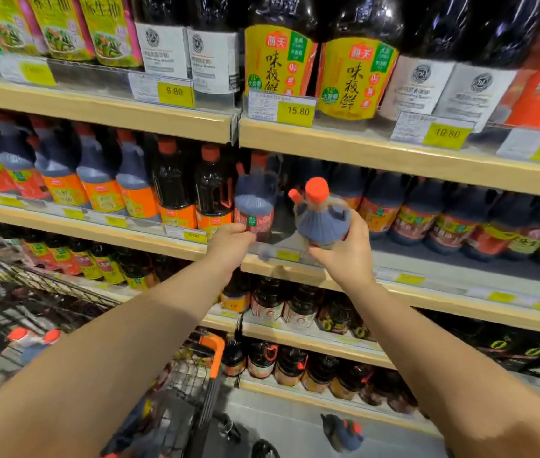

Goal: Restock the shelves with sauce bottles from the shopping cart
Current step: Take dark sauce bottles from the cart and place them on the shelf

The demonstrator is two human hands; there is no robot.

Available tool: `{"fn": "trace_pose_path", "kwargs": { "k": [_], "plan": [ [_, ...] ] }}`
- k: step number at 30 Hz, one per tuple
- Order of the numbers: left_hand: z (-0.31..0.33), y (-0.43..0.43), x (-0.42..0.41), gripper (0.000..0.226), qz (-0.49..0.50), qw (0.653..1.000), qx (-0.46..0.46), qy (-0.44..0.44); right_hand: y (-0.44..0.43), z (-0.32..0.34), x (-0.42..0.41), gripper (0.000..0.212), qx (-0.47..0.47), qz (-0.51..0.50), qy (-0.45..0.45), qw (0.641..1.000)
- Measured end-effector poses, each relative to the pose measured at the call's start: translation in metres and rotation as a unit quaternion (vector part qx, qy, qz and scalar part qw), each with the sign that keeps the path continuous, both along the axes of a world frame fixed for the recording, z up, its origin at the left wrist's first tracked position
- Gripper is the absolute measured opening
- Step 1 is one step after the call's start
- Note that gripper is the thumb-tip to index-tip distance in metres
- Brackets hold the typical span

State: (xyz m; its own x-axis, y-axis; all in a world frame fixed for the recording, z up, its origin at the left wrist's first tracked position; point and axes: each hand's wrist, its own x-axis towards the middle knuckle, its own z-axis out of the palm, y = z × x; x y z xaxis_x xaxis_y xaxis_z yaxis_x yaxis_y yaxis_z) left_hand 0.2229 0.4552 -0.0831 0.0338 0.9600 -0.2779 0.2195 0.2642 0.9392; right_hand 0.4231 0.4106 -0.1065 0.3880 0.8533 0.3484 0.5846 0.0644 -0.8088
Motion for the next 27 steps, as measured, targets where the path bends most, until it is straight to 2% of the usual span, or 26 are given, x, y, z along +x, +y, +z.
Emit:
{"fn": "trace_pose_path", "kwargs": {
  "k": [1,3,7,9,13,15,19,21,23,25,27],
  "plan": [
    [-0.006,0.009,0.003,0.032,0.000,0.999,0.029,0.028,0.011,-0.001,0.004,0.075,-0.001,0.000,0.000,1.000],
    [-0.014,0.022,0.008,0.049,0.004,0.995,0.074,0.069,0.030,-0.005,0.011,0.070,-0.029,-0.015,0.003,0.999],
    [-0.025,0.035,0.017,0.065,0.003,0.967,0.188,0.171,0.051,-0.012,0.012,0.060,-0.071,-0.028,0.023,0.997],
    [-0.030,0.037,0.019,0.072,0.006,0.950,0.229,0.211,0.061,-0.018,0.009,0.043,-0.092,-0.011,0.058,0.994],
    [-0.044,0.037,0.019,0.075,-0.012,0.925,0.291,0.243,0.080,-0.033,0.010,0.037,-0.134,0.019,0.099,0.986],
    [-0.048,0.040,0.017,0.074,-0.009,0.916,0.307,0.257,0.089,-0.038,0.012,0.045,-0.155,0.051,0.096,0.982],
    [-0.052,0.043,0.018,0.076,-0.007,0.901,0.319,0.293,0.099,-0.044,0.012,0.077,-0.172,0.081,0.084,0.978],
    [-0.054,0.044,0.016,0.076,-0.013,0.893,0.329,0.306,0.103,-0.046,0.014,0.080,-0.177,0.086,0.091,0.976],
    [-0.055,0.046,0.015,0.076,-0.020,0.881,0.336,0.334,0.097,-0.042,0.011,0.073,-0.177,0.080,0.066,0.979],
    [-0.054,0.047,0.014,0.075,-0.023,0.853,0.355,0.381,0.085,-0.037,0.008,0.080,-0.122,0.019,-0.032,0.992],
    [-0.052,0.050,0.012,0.077,-0.038,0.803,0.402,0.438,0.068,-0.035,0.000,0.080,-0.036,-0.028,-0.154,0.987]
  ]
}}
